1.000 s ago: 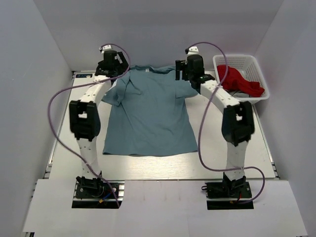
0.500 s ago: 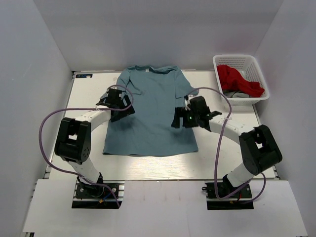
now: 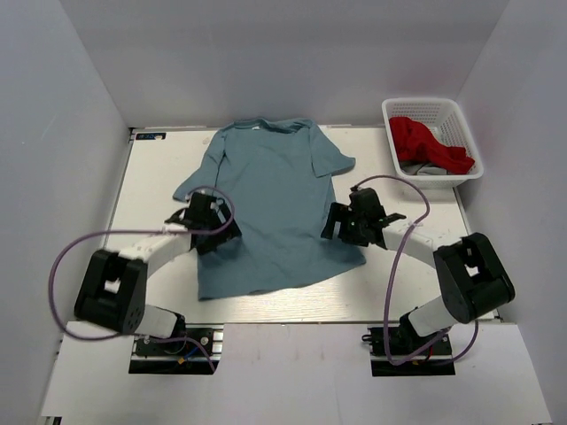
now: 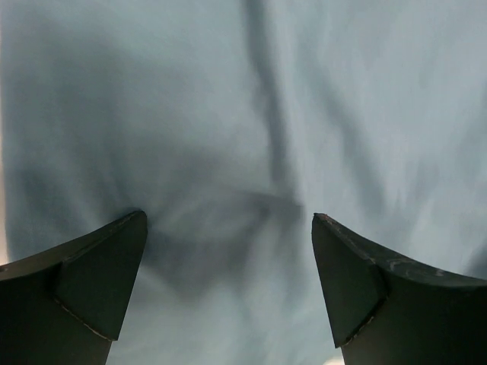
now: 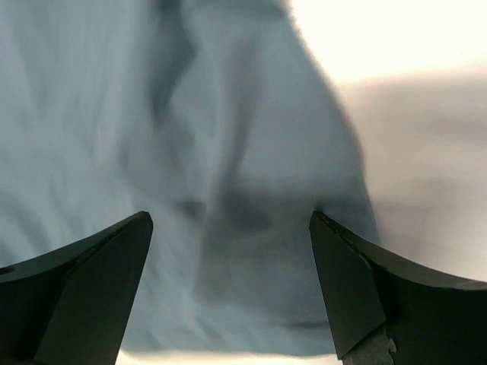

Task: Fold and stack the t-shirts
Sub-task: Flatten out the tshirt

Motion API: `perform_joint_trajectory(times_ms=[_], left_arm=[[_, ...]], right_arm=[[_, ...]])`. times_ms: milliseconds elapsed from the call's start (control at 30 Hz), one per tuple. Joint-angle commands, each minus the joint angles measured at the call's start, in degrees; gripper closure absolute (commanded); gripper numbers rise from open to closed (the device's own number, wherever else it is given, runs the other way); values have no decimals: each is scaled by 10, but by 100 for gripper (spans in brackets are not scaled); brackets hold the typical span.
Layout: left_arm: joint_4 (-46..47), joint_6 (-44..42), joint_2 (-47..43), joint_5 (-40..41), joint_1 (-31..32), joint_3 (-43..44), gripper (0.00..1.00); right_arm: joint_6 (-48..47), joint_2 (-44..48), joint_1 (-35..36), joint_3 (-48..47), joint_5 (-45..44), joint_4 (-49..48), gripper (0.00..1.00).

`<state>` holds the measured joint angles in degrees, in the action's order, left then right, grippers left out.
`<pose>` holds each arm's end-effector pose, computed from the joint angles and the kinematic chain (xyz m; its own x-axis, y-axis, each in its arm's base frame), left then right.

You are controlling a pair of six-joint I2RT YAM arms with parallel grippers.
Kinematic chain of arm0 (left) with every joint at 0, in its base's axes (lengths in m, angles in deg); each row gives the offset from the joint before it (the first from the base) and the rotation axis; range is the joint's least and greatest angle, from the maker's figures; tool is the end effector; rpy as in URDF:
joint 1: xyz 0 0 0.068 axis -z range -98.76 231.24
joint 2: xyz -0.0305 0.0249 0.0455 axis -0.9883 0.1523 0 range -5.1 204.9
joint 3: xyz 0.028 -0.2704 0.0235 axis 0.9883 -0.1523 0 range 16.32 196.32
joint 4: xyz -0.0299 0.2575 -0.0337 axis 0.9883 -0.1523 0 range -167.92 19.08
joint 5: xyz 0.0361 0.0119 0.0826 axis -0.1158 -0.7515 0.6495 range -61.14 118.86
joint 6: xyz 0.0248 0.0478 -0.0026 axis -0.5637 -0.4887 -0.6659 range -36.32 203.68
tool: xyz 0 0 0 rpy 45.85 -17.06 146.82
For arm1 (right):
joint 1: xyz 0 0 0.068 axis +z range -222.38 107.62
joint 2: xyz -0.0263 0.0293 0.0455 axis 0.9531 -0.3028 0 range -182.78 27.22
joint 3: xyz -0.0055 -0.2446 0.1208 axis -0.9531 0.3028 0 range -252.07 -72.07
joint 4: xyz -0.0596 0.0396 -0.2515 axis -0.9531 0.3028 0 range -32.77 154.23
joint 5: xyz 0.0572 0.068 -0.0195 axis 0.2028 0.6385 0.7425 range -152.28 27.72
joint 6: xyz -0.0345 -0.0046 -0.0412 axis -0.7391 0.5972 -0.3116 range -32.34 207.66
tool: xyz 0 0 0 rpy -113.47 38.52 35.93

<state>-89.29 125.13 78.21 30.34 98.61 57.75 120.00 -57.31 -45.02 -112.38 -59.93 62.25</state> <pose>0.2542 -0.0786 0.1616 -0.8106 -0.4397 -0.3867 -0.3339 0.8896 -0.3116 0.2515 0.1317 0.1655 -0.8267 0.1740 -0.5351 -0.0482 0.9256 0.3755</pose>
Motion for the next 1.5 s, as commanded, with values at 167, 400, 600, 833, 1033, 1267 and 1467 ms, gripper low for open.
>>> perform_joint_trajectory(times_ms=[167, 400, 600, 833, 1033, 1267, 1467], left_arm=[[35, 40, -205, -376, 109, -204, 0], [113, -68, -109, -451, 256, -27, 0], [-38, -146, -54, -140, 252, 161, 0], [-85, -146, 98, 127, 179, 312, 0], [-138, -151, 315, 188, 71, 520, 0], [-176, -157, 431, 218, -11, 628, 0], [-175, -128, 419, 196, -67, 545, 0]], right_arm=[[26, -184, -95, -178, -71, 2, 10], [-105, -237, -105, -380, -55, -2, 10], [-144, -56, -83, -275, -56, 17, 10], [-80, 79, -10, -87, 23, 29, 10], [-54, 76, 81, -21, 63, 8, 10], [-20, -11, 68, -6, 14, 3, 10], [-4, -104, -17, -47, 14, 24, 10]])
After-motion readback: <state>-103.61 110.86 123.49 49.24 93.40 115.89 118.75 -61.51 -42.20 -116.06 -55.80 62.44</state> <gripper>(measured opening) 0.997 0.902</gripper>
